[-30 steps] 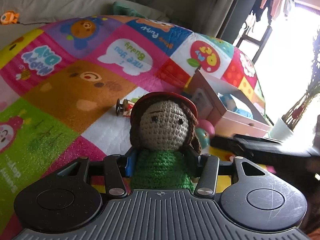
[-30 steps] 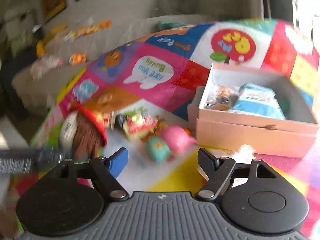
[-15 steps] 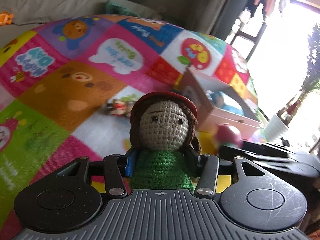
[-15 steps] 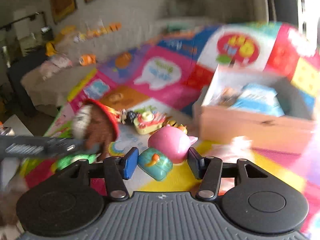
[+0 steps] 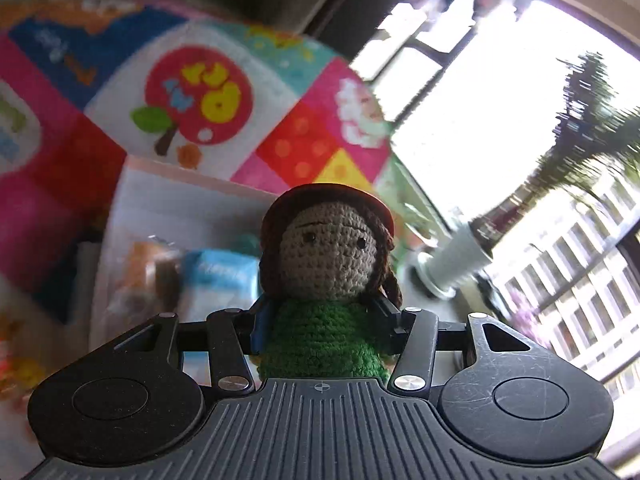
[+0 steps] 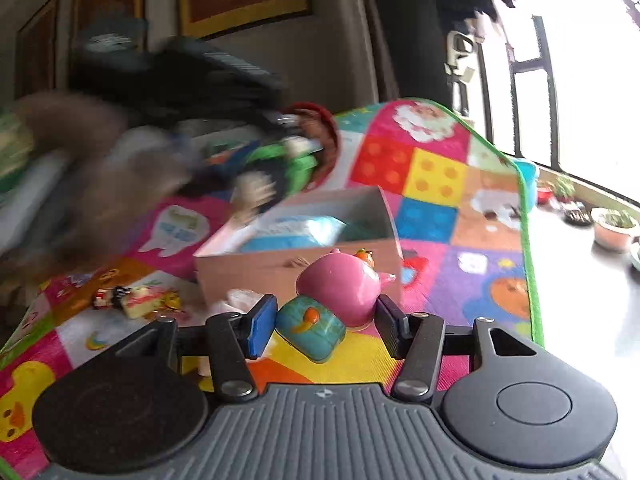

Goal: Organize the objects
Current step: 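Carry the crocheted doll into the pink box and open the left gripper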

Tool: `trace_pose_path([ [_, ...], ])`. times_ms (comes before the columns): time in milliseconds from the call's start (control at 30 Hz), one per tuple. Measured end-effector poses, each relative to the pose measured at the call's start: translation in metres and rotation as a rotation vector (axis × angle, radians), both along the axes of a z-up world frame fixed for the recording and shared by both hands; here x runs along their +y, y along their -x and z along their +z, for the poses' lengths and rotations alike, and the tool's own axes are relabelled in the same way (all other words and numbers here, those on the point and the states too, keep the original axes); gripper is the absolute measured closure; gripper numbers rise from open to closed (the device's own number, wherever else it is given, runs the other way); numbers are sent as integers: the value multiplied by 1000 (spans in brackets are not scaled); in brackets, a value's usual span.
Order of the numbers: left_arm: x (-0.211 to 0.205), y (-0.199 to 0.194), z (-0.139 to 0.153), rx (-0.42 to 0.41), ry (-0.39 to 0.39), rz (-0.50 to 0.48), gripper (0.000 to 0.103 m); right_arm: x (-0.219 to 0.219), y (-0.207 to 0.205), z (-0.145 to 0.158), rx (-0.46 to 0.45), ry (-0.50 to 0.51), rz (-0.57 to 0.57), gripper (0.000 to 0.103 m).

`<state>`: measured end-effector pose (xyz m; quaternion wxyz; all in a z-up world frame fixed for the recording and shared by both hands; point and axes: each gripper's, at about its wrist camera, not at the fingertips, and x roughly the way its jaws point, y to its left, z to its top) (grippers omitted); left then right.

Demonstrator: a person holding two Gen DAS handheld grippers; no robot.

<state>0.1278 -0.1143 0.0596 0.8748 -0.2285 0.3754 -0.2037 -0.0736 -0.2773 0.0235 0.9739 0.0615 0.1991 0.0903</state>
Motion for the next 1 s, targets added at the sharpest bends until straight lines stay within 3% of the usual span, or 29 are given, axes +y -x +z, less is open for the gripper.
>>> trace_pose_path([
  [67,-19,-24,-15,34,-40,37,49,-7,-1,-11,20,-25,-14,50],
  [200,-35,-34,-41,37,-110,50,46,-24,-6,-16,37,-102,-22,49],
  [367,-42,-7,-34,13,-227,72,44,-22,-9,-19,37,-101,-6,49],
  [567,-51,-19,-41,-18,-327,-13,43,-24,-10,-19,31,-103,-9,49],
  [733,-42,-15,-34,21,-265,-9,46,-23,-7,-18,32,-103,-8,49],
  [867,-23,16,-8,-47,-141,17,47,-24,-8,-18,29,-106,-10,49],
  [1000,-16,25,-6,-17,-75,-32,47,-23,-7,-18,32,-105,-8,49],
])
